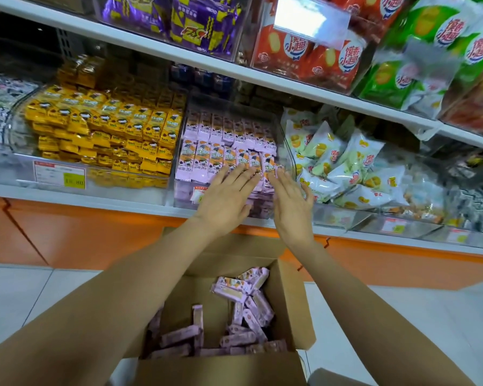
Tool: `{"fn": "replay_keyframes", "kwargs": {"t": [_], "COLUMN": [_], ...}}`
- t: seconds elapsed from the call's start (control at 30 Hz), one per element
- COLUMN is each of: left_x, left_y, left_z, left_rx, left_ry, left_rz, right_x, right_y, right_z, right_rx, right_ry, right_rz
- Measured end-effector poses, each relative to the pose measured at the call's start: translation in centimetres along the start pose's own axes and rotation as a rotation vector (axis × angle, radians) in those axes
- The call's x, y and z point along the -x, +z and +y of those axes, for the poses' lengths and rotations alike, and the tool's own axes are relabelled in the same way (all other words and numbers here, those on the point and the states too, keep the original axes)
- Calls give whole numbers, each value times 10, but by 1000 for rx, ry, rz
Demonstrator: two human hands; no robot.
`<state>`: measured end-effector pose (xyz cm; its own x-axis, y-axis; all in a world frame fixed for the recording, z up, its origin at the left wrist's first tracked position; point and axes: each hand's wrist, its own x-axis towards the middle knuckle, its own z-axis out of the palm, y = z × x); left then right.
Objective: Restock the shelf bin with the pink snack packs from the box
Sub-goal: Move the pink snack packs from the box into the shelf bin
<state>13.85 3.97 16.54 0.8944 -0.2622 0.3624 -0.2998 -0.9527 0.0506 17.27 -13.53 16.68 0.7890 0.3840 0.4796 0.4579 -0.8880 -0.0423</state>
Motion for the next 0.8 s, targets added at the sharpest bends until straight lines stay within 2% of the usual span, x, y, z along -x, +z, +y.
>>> {"fn": "replay_keyframes", "kwargs": {"t": [0.2, 0.27, 0.33, 0.43, 0.47, 0.53, 0.6, 0.7, 0.8], "left_x": [-1, 3, 14, 43, 55, 82, 110, 159, 205], "left_y": [0, 0, 0, 8, 12, 27, 50, 97, 144], "left_z": [2, 3, 2, -4, -6, -14, -24, -34, -39], "left_rx": [-14, -5, 11, 38, 47, 50, 59, 64, 94], "left_ry": [-9, 7, 28, -21, -56, -128, -167, -236, -397], "left_rz": [-12, 47, 169, 347, 381, 404, 320, -67, -408], "right_x": [-14, -15, -10, 12, 23, 45, 69, 112, 153], "right_y": [-10, -12, -14, -15, -12, 2, 28, 84, 132], "right_z": [-3, -4, -7, -23, -31, -45, -53, -55, -54], "right_rx": [55, 47, -10, -208, -286, -390, -439, -492, -552], "right_ry": [-20, -22, -35, -137, -176, -232, -239, -132, -52], "right_rz": [-163, -175, -107, 107, 138, 87, -89, -438, -769]}}
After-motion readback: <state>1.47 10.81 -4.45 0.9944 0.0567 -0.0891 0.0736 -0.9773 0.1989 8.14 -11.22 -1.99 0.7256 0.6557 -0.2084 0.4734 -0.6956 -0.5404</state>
